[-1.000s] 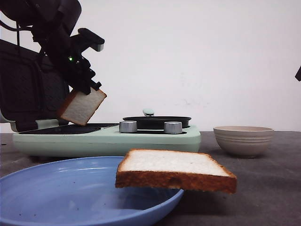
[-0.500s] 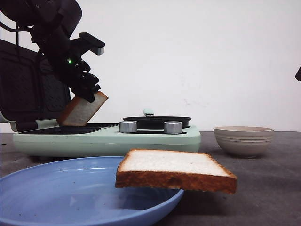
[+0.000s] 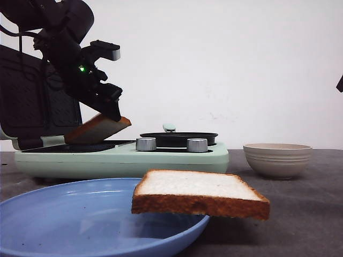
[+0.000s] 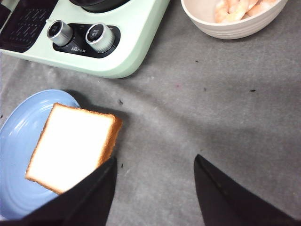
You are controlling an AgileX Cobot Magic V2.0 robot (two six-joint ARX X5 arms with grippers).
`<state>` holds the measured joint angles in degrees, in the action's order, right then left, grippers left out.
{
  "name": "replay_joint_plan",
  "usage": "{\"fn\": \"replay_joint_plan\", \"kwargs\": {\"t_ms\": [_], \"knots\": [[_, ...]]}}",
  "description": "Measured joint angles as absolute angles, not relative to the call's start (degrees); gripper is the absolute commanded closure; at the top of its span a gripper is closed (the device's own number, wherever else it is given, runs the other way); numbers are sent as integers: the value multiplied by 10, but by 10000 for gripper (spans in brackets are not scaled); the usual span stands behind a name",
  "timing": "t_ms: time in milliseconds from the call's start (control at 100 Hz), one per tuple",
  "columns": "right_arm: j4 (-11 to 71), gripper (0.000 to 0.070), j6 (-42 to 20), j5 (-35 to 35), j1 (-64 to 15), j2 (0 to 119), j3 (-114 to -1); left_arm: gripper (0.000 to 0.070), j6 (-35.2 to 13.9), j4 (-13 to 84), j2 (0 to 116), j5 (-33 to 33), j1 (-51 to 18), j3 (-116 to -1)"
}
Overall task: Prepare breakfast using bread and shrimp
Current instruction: 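Lower the slice onto the far press plate and open the left gripper, then raise the left gripper away from the press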
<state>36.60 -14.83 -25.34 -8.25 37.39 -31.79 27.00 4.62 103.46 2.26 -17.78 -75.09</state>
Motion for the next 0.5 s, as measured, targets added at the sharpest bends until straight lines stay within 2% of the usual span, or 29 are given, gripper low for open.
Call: {"fn": "replay_joint_plan", "kwargs": {"t_ms": [290,500], "knots": [[366,381,-148,-253,-83,374,-318,304,209,16,1035,52,-178,-751],[366,381,-148,-253,-83,374,-318,305,164,50,1034,70,-177,-782]]}}
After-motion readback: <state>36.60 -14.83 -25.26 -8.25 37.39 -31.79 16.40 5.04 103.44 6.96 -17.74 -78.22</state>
